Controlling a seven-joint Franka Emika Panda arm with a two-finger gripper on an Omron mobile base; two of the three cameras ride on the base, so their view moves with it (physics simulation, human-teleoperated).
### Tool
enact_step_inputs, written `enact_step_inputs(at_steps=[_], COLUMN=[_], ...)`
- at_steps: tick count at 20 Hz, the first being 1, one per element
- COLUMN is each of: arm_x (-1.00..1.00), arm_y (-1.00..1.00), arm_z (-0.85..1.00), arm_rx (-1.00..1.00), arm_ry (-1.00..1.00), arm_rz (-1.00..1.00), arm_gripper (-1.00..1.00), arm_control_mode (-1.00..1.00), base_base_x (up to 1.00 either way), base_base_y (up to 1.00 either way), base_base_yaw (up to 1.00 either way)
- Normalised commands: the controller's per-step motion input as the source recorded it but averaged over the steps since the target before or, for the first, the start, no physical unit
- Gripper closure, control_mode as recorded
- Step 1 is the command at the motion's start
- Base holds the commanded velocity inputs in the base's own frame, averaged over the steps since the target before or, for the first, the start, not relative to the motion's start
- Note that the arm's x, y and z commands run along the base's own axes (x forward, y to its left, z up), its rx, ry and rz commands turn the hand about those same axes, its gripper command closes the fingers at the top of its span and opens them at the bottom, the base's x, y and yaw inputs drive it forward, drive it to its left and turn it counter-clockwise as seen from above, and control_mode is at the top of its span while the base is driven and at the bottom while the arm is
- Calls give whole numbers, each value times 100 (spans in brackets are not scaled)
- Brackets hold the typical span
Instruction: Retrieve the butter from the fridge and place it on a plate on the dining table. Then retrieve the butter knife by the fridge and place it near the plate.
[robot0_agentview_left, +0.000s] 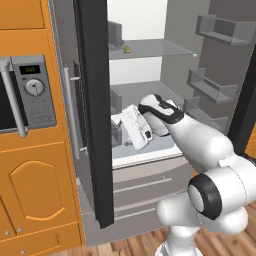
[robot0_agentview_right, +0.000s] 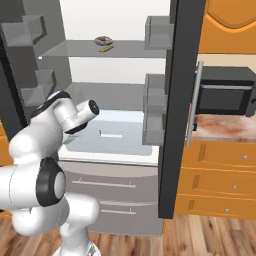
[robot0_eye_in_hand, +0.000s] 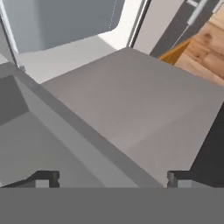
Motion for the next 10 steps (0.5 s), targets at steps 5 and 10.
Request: enact_step_inputs(at_steps=[5,10], arm_x=[-74,-34], arm_y=[73,22], arm_z=[0,0], arm_rx=[0,0], arm_ry=[0,0], arm_rz=[6,0], arm_gripper=[-100,-100], arm_control_mode=[-100,-100], base_base_x=[0,0], base_base_y=[0,0], base_base_yaw=[0,0])
